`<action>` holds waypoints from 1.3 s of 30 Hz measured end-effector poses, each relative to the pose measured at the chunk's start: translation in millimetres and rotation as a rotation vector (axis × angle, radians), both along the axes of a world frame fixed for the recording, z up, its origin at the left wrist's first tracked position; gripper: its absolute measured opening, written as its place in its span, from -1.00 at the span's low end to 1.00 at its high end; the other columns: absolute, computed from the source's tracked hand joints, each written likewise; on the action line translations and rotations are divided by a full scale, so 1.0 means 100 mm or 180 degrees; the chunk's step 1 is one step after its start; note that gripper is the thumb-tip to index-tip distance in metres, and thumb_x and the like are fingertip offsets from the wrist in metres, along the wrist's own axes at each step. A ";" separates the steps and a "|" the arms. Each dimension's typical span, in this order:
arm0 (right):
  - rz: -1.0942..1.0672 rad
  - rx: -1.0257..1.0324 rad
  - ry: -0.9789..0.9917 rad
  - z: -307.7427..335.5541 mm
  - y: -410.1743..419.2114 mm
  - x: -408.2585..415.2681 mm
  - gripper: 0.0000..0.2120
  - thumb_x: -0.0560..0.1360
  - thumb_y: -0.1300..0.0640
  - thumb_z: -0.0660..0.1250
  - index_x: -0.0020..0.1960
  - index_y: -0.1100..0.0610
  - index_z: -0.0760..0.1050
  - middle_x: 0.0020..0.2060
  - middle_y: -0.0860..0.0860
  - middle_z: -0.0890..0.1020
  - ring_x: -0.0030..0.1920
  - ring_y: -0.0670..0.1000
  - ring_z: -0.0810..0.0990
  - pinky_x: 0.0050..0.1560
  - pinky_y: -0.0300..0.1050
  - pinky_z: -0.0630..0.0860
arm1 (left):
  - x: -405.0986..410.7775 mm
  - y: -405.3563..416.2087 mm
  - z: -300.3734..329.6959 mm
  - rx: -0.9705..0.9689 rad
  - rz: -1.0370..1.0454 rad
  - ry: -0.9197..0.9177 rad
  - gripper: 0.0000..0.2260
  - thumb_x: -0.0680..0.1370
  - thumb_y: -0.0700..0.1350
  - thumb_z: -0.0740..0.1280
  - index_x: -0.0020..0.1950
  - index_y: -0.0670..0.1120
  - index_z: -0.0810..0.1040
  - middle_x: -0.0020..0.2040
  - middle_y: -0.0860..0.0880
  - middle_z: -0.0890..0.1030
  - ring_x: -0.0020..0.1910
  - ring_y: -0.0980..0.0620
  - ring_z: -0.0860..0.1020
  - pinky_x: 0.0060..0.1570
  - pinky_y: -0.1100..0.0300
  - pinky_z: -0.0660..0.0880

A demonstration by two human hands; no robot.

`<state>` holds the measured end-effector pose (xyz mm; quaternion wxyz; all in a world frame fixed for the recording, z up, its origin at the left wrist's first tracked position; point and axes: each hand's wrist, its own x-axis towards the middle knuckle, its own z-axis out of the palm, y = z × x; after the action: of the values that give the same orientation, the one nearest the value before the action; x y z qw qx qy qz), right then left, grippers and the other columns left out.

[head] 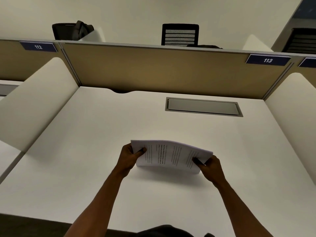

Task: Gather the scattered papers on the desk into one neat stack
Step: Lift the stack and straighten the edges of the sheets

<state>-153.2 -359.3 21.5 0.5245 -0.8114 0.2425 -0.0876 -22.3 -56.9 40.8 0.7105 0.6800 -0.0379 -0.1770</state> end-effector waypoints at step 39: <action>0.2492 0.0125 -0.0197 1.71 -0.28 0.51 -0.80 0.49 -0.03 0.44 0.08 -0.01 0.66 -0.05 0.02 0.73 -0.08 0.10 0.71 -0.17 -0.15 0.60 | -0.18 -0.60 1.01 0.1267 0.0288 -0.3264 -0.81 0.53 -0.18 0.28 0.03 -0.08 0.68 -0.09 0.13 0.72 -0.16 0.18 0.65 -0.16 0.30 0.58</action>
<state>-102.0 -387.4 193.0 0.5407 -0.8294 -0.0996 0.0993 -40.1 -116.6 141.4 0.4656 0.8012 -0.3157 0.2039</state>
